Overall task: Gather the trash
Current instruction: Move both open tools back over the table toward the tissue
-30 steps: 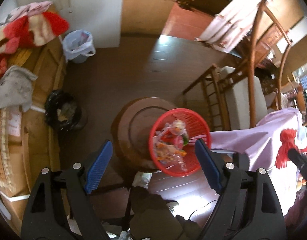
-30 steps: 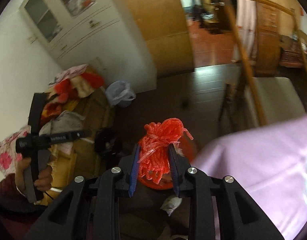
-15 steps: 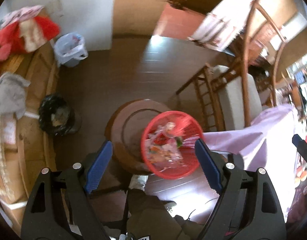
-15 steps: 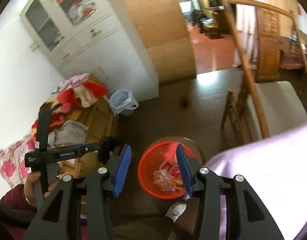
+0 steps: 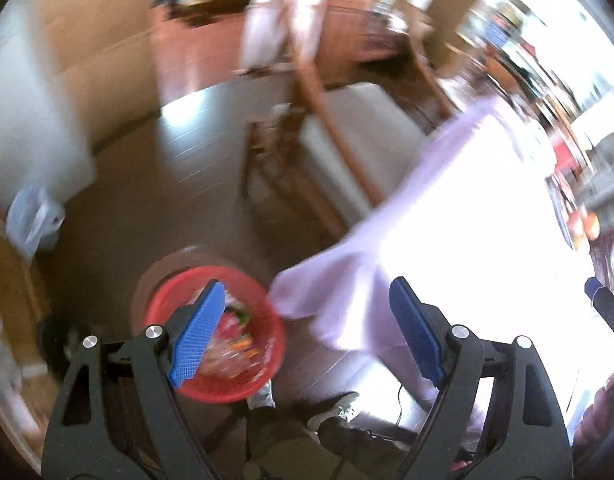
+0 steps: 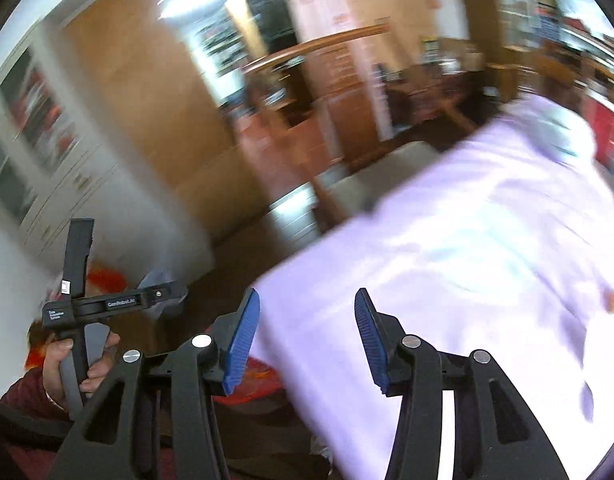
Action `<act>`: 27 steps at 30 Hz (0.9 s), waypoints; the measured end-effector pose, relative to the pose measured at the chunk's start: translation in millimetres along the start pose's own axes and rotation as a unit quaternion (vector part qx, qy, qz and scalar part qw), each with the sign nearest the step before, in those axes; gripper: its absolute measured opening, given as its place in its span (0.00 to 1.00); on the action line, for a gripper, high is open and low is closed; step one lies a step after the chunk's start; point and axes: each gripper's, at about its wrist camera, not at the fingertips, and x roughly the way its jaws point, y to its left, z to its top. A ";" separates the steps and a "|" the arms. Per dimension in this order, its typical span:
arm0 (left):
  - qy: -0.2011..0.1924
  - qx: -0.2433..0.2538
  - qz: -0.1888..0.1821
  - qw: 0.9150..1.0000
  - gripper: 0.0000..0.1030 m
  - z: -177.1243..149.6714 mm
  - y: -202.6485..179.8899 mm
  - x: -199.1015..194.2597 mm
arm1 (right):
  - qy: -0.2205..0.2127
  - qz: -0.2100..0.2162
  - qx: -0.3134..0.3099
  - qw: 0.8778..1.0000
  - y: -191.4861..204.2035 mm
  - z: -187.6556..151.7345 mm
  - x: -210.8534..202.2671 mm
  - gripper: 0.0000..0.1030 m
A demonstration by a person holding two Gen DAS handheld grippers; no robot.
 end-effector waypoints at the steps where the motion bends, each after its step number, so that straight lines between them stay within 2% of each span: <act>1: 0.004 0.032 -0.012 0.999 0.79 5.5 -25.2 6.4 | -0.014 -0.018 0.026 0.999 -18.4 -8.5 -14.8 0.49; 3: 0.012 0.071 -0.027 0.997 0.79 9.7 -56.5 15.0 | -0.033 -0.046 0.064 0.996 -42.8 -24.2 -36.6 0.50; 7: 0.029 0.174 -0.064 0.982 0.79 11.2 -138.6 32.7 | -0.075 -0.110 0.151 0.980 -90.2 -69.7 -86.9 0.51; 10: 0.045 0.234 -0.094 0.967 0.79 0.0 -193.8 45.4 | -0.104 -0.161 0.219 0.957 -125.3 -114.4 -128.6 0.52; 15: 0.067 0.322 -0.133 0.935 0.79 -32.3 -279.7 60.8 | -0.139 -0.219 0.295 0.920 -152.6 -172.5 -177.5 0.53; 18: 0.080 0.380 -0.146 0.910 0.79 -54.6 -340.7 72.8 | -0.157 -0.240 0.328 0.900 -171.6 -201.4 -202.5 0.53; 22: 0.099 0.423 -0.161 0.886 0.79 -77.2 -401.3 89.7 | -0.177 -0.270 0.353 0.878 -189.4 -230.5 -226.5 0.53; 27: 0.097 0.468 -0.162 0.863 0.80 -105.4 -472.0 106.2 | -0.183 -0.287 0.379 0.860 -209.3 -257.2 -248.2 0.54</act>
